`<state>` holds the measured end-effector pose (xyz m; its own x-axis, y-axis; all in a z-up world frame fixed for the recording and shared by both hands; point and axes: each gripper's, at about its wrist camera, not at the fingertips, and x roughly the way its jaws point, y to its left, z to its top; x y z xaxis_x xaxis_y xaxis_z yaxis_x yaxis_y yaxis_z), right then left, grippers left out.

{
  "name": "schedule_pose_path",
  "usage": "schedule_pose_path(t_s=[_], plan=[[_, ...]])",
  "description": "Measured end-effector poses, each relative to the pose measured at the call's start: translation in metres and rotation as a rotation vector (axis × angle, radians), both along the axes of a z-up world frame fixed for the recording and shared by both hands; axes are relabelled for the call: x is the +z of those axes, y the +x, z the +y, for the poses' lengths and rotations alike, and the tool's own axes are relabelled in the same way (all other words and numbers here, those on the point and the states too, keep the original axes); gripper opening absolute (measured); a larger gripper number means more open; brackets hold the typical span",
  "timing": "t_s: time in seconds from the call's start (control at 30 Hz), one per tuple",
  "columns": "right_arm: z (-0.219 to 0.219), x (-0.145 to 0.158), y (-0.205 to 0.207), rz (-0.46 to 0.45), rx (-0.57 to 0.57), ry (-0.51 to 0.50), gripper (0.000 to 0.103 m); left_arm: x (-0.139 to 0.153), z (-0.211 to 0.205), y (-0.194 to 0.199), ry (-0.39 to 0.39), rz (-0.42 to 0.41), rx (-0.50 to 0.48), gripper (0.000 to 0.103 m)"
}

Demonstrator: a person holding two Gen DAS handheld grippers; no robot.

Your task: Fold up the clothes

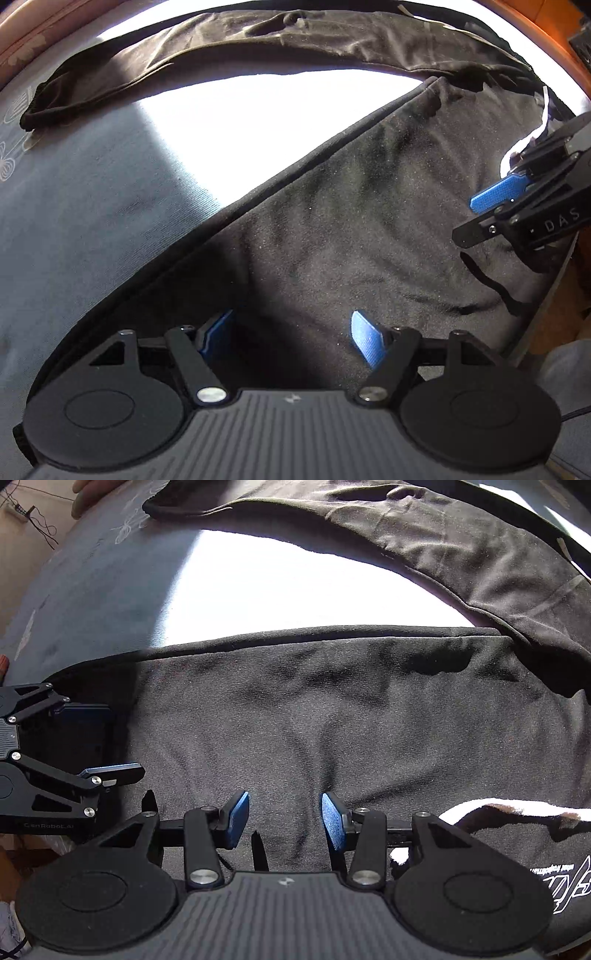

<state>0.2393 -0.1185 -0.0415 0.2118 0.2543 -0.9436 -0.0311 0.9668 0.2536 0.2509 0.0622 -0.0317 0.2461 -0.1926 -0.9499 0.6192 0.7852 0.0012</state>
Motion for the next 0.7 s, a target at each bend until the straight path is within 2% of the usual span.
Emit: schedule_pose_path(t_s=[0.13, 0.3, 0.43, 0.57, 0.63, 0.7], plan=[[0.030, 0.008, 0.007, -0.016, 0.083, 0.004, 0.049, 0.004, 0.029, -0.005, 0.010, -0.019, 0.038, 0.072], [0.059, -0.008, 0.032, -0.057, 0.153, -0.107, 0.049, -0.002, 0.054, -0.007, 0.026, -0.025, 0.093, 0.072], [0.067, -0.006, 0.067, -0.156, 0.188, -0.195, 0.049, -0.004, 0.077, -0.008, 0.016, -0.044, 0.132, 0.072], [0.063, -0.001, 0.092, -0.199, 0.185, -0.197, 0.051, -0.004, 0.092, -0.006, 0.024, -0.052, 0.162, 0.073], [0.061, 0.010, 0.095, -0.214, 0.182, -0.232, 0.051, -0.001, 0.100, -0.004, 0.021, -0.054, 0.184, 0.073], [0.056, 0.020, 0.087, -0.198, 0.141, -0.212, 0.051, 0.002, 0.107, -0.003, 0.018, -0.056, 0.203, 0.073]])
